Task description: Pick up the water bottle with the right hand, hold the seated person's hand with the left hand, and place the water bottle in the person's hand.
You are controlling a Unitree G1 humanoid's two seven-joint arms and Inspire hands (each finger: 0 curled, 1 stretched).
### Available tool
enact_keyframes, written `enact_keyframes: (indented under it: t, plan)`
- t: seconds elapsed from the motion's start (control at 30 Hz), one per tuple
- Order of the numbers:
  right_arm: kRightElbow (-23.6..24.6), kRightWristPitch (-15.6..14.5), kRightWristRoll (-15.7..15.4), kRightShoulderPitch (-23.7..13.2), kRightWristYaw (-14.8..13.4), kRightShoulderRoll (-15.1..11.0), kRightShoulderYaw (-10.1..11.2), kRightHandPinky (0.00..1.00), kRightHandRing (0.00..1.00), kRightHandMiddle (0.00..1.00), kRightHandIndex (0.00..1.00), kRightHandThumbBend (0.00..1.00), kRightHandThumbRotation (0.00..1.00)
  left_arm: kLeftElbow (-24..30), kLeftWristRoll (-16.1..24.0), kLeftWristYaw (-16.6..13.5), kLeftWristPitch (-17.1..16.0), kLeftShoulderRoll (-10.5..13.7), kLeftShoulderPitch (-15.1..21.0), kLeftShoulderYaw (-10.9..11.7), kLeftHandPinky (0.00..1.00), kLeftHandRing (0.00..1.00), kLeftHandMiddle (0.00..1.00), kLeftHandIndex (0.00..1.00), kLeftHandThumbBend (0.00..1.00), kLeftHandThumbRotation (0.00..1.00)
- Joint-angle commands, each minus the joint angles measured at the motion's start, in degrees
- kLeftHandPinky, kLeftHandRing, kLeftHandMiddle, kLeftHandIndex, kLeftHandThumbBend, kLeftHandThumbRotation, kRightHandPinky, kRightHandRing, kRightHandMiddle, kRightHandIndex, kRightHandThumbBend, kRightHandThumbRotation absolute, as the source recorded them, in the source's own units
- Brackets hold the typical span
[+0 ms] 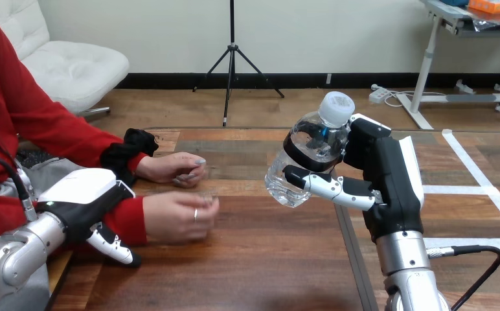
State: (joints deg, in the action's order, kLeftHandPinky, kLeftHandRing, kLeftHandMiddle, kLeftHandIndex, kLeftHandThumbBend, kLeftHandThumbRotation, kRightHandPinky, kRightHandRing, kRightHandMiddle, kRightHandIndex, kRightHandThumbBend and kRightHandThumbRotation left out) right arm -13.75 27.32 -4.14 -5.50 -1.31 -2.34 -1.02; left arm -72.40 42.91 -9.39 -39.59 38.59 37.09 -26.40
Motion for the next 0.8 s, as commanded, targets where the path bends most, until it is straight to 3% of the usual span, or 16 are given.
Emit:
enact_keyframes:
  t: [0.0,0.2,0.4,0.77]
  plan:
    - [3.08,1.57,0.15,-2.93,-0.56,0.64,0.2,0.27,0.33,0.46,0.48,0.87,0.0,0.2,0.2,-0.41,-1.03,-2.02,1.3,-1.26,0.26,0.32,0.39,0.4,0.86,0.21]
    - [2.56,1.57,-0.55,-3.38,-0.97,0.82,0.01,0.27,0.33,0.46,0.48,0.87,0.0,0.71,-0.6,-0.96,-2.92,-1.72,1.0,-0.56,0.25,0.3,0.37,0.38,0.84,0.19]
    - [1.12,1.85,-0.74,-4.26,-1.3,1.24,-0.22,0.27,0.34,0.46,0.48,0.88,0.0,1.27,-0.61,-3.52,-5.37,-1.38,0.67,-0.29,0.22,0.28,0.35,0.37,0.83,0.18]
    - [-1.64,1.41,-2.15,-5.9,-2.46,1.89,-0.88,0.27,0.34,0.46,0.47,0.89,0.0,2.44,-1.69,-4.42,-7.96,-0.88,0.22,0.67,0.2,0.27,0.34,0.36,0.81,0.19]
